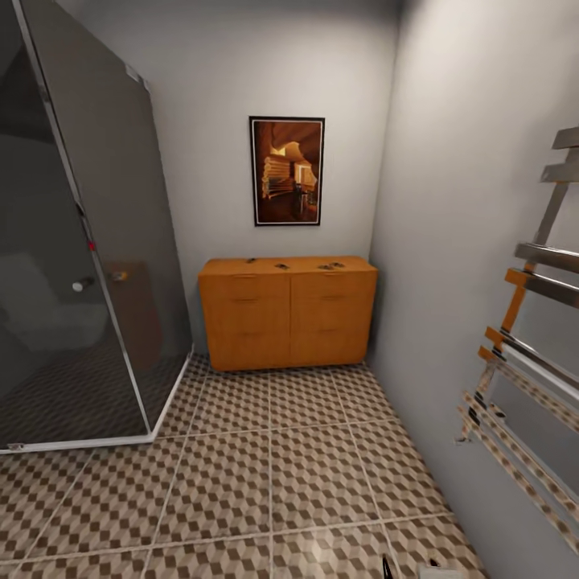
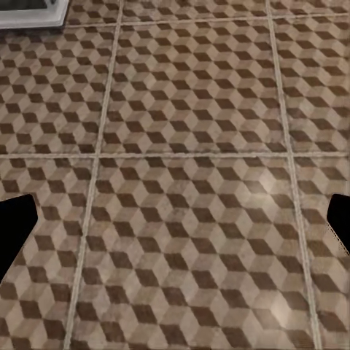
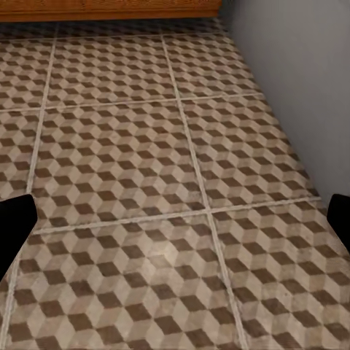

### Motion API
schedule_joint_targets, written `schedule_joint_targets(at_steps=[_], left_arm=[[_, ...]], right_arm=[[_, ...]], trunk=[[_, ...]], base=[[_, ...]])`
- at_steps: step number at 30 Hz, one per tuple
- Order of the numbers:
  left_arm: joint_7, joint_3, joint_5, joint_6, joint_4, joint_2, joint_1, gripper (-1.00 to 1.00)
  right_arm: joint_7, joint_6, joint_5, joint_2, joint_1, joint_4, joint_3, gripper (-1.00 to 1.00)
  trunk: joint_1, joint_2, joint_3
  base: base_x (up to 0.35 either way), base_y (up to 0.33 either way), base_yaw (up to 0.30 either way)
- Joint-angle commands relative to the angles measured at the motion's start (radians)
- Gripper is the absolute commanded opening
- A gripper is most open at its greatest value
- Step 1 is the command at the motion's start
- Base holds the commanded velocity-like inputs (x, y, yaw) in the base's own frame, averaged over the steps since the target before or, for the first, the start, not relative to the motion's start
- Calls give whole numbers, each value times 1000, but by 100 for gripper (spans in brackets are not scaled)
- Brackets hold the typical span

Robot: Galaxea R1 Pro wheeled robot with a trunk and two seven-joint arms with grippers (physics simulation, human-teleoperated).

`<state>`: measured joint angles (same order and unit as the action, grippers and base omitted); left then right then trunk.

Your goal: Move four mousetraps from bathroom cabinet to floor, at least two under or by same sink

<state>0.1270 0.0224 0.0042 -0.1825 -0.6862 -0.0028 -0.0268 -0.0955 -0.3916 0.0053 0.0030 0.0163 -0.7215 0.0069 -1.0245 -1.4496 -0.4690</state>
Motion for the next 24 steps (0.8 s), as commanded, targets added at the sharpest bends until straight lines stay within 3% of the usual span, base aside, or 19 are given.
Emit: schedule_joint_targets(at_steps=[1, 13, 24], left_arm=[[2, 1, 0, -3, 0, 0, -1, 100], [2, 1, 0, -3, 0, 0, -1, 100], [2, 1, 0, -3, 0, 0, -1, 100]], right_arm=[[-4, -3, 1, 0, 1, 1, 1, 100], [-4, -3, 0, 1, 1, 1, 1, 100], [-4, -3, 0, 1, 1, 1, 1, 100]], trunk=[[-1, 0, -1], [-1, 0, -1], [-1, 0, -5]], base=[[328, -18, 0], [332, -5, 8], [333, 0, 106]])
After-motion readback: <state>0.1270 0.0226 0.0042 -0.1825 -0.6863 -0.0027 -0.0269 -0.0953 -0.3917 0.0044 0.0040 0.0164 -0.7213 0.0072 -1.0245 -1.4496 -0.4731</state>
